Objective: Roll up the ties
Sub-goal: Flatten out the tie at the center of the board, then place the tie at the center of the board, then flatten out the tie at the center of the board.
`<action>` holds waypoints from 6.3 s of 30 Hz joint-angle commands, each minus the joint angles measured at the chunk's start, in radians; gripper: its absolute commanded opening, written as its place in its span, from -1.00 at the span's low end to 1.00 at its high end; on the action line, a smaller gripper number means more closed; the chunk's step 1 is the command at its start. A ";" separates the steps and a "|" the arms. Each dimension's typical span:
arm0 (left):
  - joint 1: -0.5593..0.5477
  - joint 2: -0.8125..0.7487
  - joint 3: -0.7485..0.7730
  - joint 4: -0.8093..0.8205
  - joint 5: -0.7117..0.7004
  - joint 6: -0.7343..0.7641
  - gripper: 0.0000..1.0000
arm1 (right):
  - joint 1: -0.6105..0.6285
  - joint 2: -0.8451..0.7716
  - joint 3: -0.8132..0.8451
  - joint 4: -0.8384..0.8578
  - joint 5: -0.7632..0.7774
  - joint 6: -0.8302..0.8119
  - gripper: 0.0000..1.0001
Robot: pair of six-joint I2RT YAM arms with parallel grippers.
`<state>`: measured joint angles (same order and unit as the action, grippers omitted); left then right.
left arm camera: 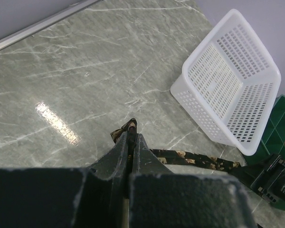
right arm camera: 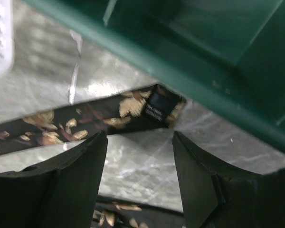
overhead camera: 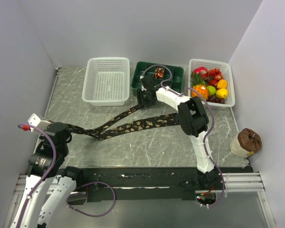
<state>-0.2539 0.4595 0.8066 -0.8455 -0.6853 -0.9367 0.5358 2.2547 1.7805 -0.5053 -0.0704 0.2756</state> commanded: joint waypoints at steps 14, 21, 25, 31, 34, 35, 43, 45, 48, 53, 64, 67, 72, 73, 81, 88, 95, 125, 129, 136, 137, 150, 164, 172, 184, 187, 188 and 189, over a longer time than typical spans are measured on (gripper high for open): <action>0.005 -0.035 0.000 0.062 0.056 0.026 -0.98 | 0.027 0.203 0.391 -0.312 0.165 0.048 0.07; 0.005 -0.050 0.000 0.069 0.063 0.029 -0.98 | 0.029 0.183 0.350 -0.319 0.123 0.027 -0.70; 0.005 -0.056 -0.004 0.069 0.066 0.032 -0.98 | 0.039 0.163 0.330 -0.300 0.109 0.007 -1.00; 0.005 -0.076 -0.015 0.045 0.035 0.006 -0.98 | 0.039 -0.035 0.156 -0.148 0.116 0.008 -1.00; 0.005 -0.093 -0.026 0.043 0.024 -0.010 -0.97 | 0.036 -0.144 0.062 -0.096 0.135 0.010 -1.00; 0.005 -0.097 -0.027 0.040 0.023 -0.017 -0.97 | 0.032 -0.197 0.041 -0.082 0.135 0.010 -1.00; 0.005 -0.110 -0.063 0.074 0.024 -0.024 -0.98 | -0.014 -0.362 -0.148 -0.002 0.121 0.011 -1.00; 0.005 -0.105 -0.072 0.086 0.029 -0.017 -0.98 | -0.016 -0.334 -0.141 -0.006 0.075 0.005 -0.72; 0.005 -0.097 -0.075 0.102 0.041 -0.010 -0.98 | -0.007 -0.255 -0.095 -0.013 0.031 0.004 0.28; 0.005 -0.108 -0.078 0.109 0.047 -0.007 -0.98 | 0.049 -0.081 0.074 -0.113 0.115 0.014 0.60; 0.005 -0.116 -0.086 0.120 0.050 0.002 -0.98 | 0.052 0.043 0.169 -0.176 0.144 0.079 0.40; 0.005 -0.114 -0.084 0.118 0.049 0.003 -0.98 | 0.055 0.069 0.184 -0.191 0.150 0.080 0.38; 0.005 -0.114 -0.080 0.117 0.047 0.004 -0.98 | 0.059 0.137 0.294 -0.277 0.146 0.076 0.34; 0.005 -0.117 -0.078 0.112 0.046 0.006 -0.98 | 0.059 0.166 0.318 -0.297 0.138 0.076 0.34; 0.005 -0.139 -0.073 0.103 0.050 0.003 -0.98 | 0.058 0.232 0.450 -0.407 0.107 0.077 -0.34; 0.005 -0.153 -0.072 0.103 0.056 -0.001 -0.98 | 0.052 0.263 0.504 -0.490 0.075 0.036 -1.00; 0.005 -0.148 -0.089 0.126 0.076 0.001 -0.98 | 0.043 -0.038 0.191 -0.288 0.135 0.040 -1.00; 0.005 -0.121 -0.221 0.217 0.041 -0.086 -0.90 | -0.319 -0.610 -0.584 0.048 0.106 0.120 -1.00; 0.005 -0.104 -0.225 0.194 0.023 -0.109 -0.69 | -0.323 -0.552 -0.586 0.063 0.089 0.122 -1.00; 0.005 -0.117 -0.205 0.094 -0.051 -0.191 0.28 | -0.323 -0.498 -0.605 0.091 0.075 0.116 -1.00; 0.005 -0.123 -0.202 0.085 -0.057 -0.201 0.53 | -0.321 -0.498 -0.615 0.093 0.075 0.117 -1.00; 0.005 -0.062 -0.204 0.217 0.044 -0.113 0.93 | -0.336 -0.463 -0.633 0.103 0.044 0.112 -1.00; 0.005 0.068 -0.216 0.339 0.124 -0.045 0.93 | -0.392 -0.524 -0.641 0.068 0.049 0.106 -1.00; 0.005 0.096 -0.211 0.372 0.144 -0.011 0.93 | -0.416 -0.448 -0.612 0.033 0.058 0.082 -0.92; 0.005 0.110 -0.199 0.391 0.167 0.002 0.93 | -0.352 -0.619 -0.555 0.014 0.066 0.030 0.81; 0.005 0.125 -0.190 0.391 0.170 0.018 0.93 | -0.268 -0.586 -0.501 -0.021 0.125 0.010 0.66; 0.005 0.134 -0.184 0.391 0.171 0.022 0.93 | -0.245 -0.569 -0.486 -0.032 0.148 0.004 0.58; 0.005 0.140 -0.179 0.391 0.181 0.030 0.93 | -0.200 -0.523 -0.451 -0.044 0.165 -0.003 0.51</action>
<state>-0.2535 0.5770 0.5827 -0.4892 -0.5323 -0.9432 0.2241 1.6882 1.2331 -0.5095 0.0135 0.3077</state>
